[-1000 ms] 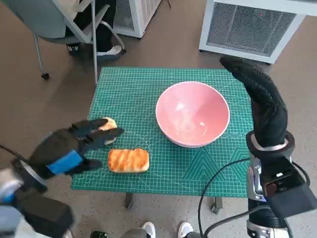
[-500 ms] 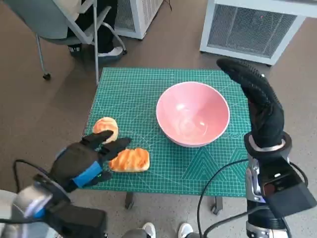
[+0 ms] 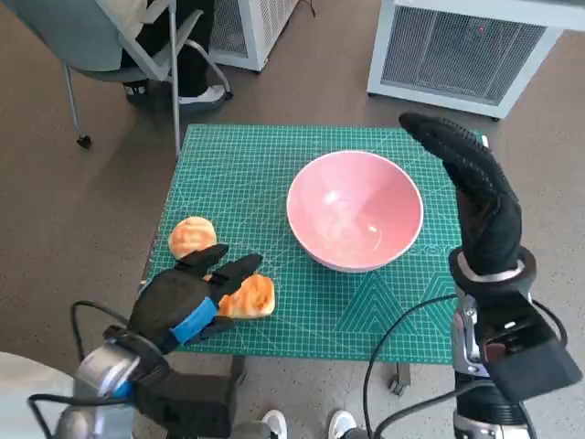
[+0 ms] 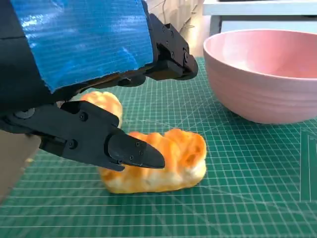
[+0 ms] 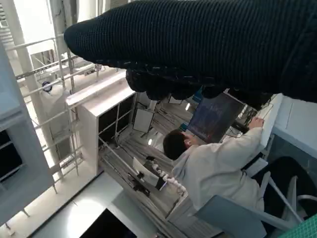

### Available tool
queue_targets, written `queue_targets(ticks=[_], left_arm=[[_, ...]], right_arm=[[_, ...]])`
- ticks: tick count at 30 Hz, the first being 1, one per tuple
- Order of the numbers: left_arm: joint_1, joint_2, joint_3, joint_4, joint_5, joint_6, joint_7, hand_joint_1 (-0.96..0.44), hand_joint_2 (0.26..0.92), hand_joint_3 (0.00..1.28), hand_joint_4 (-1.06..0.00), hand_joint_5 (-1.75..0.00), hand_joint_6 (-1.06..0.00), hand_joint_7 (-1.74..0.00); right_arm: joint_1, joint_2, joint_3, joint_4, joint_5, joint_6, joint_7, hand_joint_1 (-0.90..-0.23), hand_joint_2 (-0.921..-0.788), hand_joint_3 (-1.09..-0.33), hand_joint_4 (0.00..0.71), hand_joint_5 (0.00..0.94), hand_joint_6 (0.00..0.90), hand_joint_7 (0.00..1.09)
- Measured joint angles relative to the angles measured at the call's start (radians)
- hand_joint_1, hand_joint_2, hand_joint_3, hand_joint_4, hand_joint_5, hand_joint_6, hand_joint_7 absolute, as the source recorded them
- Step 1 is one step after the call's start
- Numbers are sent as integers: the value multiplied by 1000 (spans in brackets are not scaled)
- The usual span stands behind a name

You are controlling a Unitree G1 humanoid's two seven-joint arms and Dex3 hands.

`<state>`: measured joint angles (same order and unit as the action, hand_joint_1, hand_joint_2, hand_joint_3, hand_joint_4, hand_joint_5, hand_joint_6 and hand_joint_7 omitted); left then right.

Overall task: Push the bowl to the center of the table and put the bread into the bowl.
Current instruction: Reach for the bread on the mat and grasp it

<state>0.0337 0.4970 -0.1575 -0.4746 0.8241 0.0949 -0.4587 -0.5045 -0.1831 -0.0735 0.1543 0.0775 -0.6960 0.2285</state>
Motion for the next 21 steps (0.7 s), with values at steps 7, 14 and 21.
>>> queue_targets(ticks=[7, 14, 21], left_arm=[[-33, -51, -59, 80, 42, 54, 9, -291, 884, 3, -336, 0, -389, 0], [-55, -89, -110, 163, 63, 96, 19, -216, 895, 4, -336, -4, -390, -5], [-86, -123, -122, 232, 49, 131, 34, -78, 916, 11, -406, -21, -437, -22]], right_arm=[[2, 2, 0, 0, 2, 0, 0, -531, -921, -742, 367, 8, -1, 736], [5, 3, 0, -1, 4, 0, 0, -538, -921, -741, 366, 8, -1, 738], [7, 3, 0, -2, 3, 0, 0, -538, -921, -741, 366, 8, -1, 738]])
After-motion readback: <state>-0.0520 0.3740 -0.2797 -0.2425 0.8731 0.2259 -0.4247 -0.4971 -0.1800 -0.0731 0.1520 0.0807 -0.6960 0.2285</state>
